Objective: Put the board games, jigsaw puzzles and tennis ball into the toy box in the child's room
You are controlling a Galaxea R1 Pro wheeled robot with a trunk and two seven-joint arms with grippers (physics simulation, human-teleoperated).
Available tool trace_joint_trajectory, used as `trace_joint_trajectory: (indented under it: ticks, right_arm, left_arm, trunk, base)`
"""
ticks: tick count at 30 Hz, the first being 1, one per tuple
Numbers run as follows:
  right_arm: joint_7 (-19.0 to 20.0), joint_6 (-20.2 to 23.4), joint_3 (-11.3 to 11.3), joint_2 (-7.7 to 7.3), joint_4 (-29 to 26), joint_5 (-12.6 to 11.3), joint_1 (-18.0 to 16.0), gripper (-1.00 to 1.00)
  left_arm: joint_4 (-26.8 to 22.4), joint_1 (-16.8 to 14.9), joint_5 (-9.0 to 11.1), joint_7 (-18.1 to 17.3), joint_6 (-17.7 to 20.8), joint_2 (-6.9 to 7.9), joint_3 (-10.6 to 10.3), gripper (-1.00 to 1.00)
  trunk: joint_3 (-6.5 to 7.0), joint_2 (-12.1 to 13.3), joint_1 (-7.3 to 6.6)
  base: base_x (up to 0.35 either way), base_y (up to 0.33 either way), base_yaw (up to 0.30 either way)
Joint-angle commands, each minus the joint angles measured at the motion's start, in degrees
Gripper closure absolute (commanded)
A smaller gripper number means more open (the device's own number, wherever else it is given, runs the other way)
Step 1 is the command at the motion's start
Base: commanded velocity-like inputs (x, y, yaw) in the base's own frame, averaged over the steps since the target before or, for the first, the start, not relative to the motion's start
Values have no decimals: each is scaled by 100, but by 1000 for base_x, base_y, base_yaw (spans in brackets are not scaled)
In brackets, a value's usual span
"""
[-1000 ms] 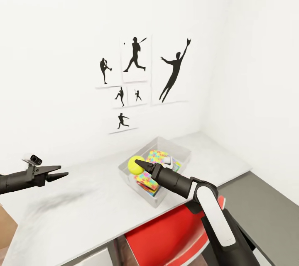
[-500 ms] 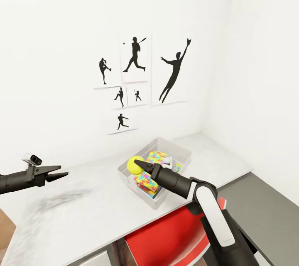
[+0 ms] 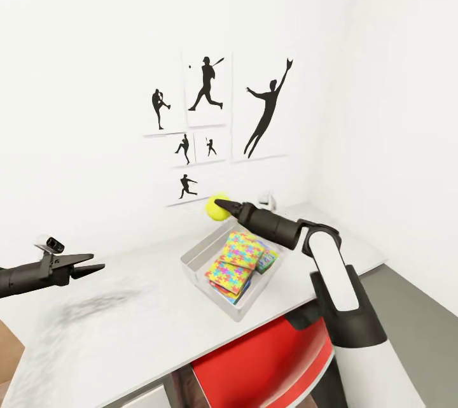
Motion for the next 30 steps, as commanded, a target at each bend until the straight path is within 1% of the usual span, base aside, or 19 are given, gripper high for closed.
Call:
trace_joint_trajectory:
  ticks: [1,3,5,6,8,11,14,15,16,19,22,23,27,29,30]
  right_arm:
    - [-191,100,-79,12,7,-50,-126,100]
    - [-553,185,-168,19,46,-52,-342,100]
    - [-1052,229,-205,21,118,-53,-564,100]
    - [-1191,238,-211,19,146,-55,-615,100]
    - [-1722,306,-225,9,253,-59,-780,100]
    - [-2484,550,-233,22,399,-61,-1025,100]
    - [-3420,649,-226,27,863,-79,-1227,100]
    - [-3657,673,-225,22,1084,-117,-1290,100]
    - [-3814,691,-220,12,1247,-170,-1332,100]
    - [-4043,733,-165,-43,1468,-375,-1383,100]
    - [-4118,730,18,-51,1533,-445,-1395,100]
    - [-4138,705,49,-17,1565,-420,-1428,100]
    - [-4166,635,177,112,1693,-433,-1557,100]
    - [-4081,713,241,177,1756,-434,-1496,100]
    - [-4051,752,216,210,1722,-433,-1464,100]
  left_arm:
    - [-1,-5,3,-20,61,3,-4,-100]
    - [-1,-5,3,-20,61,3,-4,-100]
    - [-1,-5,3,-20,61,3,-4,-100]
    - [-1,-5,3,-20,61,3,-4,-100]
    - [-1,-5,3,-20,61,3,-4,-100]
    - [-1,-5,3,-20,61,6,-4,-100]
    - [-1,-5,3,-20,61,10,-4,-100]
    - [-1,-5,5,-20,61,11,-4,-100]
    - [-1,-5,7,-20,61,11,-4,-100]
    - [-2,-5,10,-20,61,11,-4,-100]
    - [-1,-5,11,-20,61,11,-4,-100]
    - [-34,28,44,-20,87,44,-4,-100]
    - [-162,116,172,-20,75,8,-2,-100]
    - [-99,50,114,-20,72,-7,-3,-100]
    - [-67,17,82,-20,71,-11,-4,-100]
  trunk:
    - [-14,-14,4]
    - [-14,-14,4]
    - [-14,-14,4]
    - [-14,-14,4]
    - [-14,-14,4]
    - [-14,-14,4]
    - [-14,-14,4]
    - [-14,-14,4]
    - [-14,-14,4]
    - [-14,-14,4]
    - [-14,-14,4]
    - [-14,-14,4]
    - [-14,-14,4]
    - [-14,-14,4]
    - [-14,-14,4]
  base:
    - [0,0,0]
    - [0,0,0]
    - [0,0,0]
    - [0,0,0]
    - [0,0,0]
    - [0,0,0]
    - [0,0,0]
    - [0,0,0]
    - [0,0,0]
    - [0,0,0]
    - [0,0,0]
    - [0,0,0]
    - [0,0,0]
    - [0,0,0]
    - [0,0,0]
